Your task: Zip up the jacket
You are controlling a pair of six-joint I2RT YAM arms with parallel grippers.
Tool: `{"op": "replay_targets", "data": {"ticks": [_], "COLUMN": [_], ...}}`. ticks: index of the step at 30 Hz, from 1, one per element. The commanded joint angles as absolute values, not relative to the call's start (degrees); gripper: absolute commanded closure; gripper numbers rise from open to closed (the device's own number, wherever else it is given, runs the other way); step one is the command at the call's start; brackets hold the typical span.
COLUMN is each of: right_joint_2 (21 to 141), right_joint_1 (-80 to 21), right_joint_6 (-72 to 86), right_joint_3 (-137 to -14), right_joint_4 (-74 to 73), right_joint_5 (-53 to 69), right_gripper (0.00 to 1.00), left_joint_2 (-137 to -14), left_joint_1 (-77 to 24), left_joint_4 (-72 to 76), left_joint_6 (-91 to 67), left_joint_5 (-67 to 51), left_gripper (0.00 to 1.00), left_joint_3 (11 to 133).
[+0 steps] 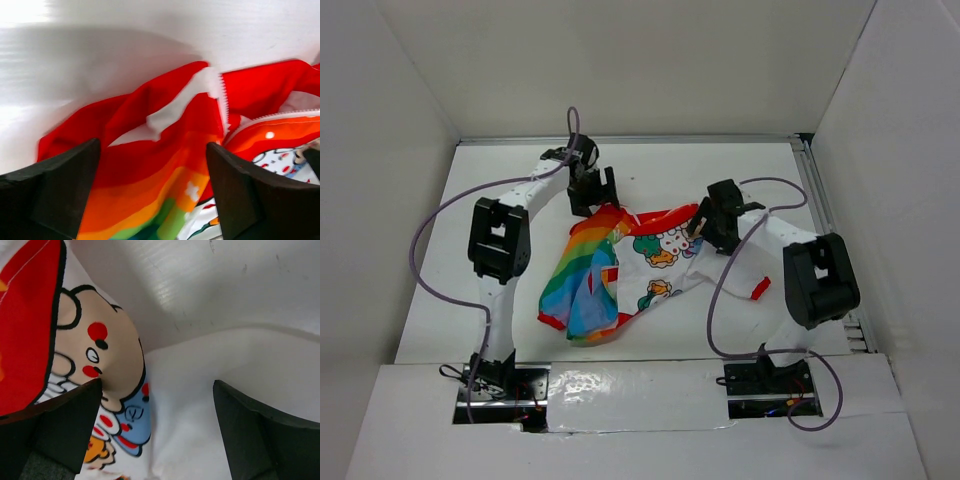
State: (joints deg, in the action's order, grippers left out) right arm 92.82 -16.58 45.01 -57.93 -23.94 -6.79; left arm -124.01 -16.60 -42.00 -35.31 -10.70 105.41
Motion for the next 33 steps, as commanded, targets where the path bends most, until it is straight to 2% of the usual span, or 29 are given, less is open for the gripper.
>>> {"op": "replay_targets", "data": {"ticks": [1,2,3,4,5,6,11,15,21,26,33], "right_joint_2": [97.19,97.82,98.26,98.35,97.57,96.95,88.17,75.54,60.33,47.41,44.29], "right_joint_1": [-16.78,-17.57,-17.84,-18.02,-18.28,-18.19,-18.37,-18.46,-19.42,-21.53,-21.53], "right_joint_6": [38.77,38.41,36.84,36.83,36.3,35.95,31.74,26.2,18.03,12.22,11.87], "right_joint_3": [-62.56,-62.93,-63.02,-63.71,-64.07,-64.42,-67.93,-74.15,-81.64,-82.62,-82.53], "right_joint_4": [-19.43,-19.25,-18.38,-18.28,-17.67,-17.67,-19.42,-21.96,-26.72,-26.99,-28.92], "right_joint_5": [-2.91,-2.55,-2.29,-2.46,-3.51,-3.52,-9.3,-12.3,-10.73,-7.03,-7.56], "right_gripper": [0.04,0.08,0.25,0.36,0.76,1.0,1.0,1.0,1.0,1.0,1.0], "left_joint_2": [-127.86,-128.84,-129.98,-131.56,-131.66,-131.05,-119.82,-102.98,-79.57,-63.41,-62.57], "left_joint_1": [-18.37,-18.63,-18.72,-18.81,-18.72,-18.81,-18.55,-18.46,-18.54,-18.9,-18.98], "left_joint_4": [-39.99,-40.08,-41.47,-42.44,-42.89,-42.54,-39.2,-35.96,-30.07,-24.71,-28.91], "left_joint_6": [-31.29,-31.12,-31.11,-31.37,-30.94,-30.5,-29.01,-27.6,-23.21,-20.22,-21.18], "left_joint_5": [-15.02,-15.55,-15.9,-16.34,-16.7,-16.7,-17.22,-16.61,-14.06,-15.29,-15.21], "left_gripper": [0.06,0.27,0.47,0.73,1.0,1.0,1.0,1.0,1.0,1.0,1.0], "left_joint_3": [109.24,110.81,111.87,113.89,114.25,114.43,112.59,112.5,108.12,101.88,105.38]}}
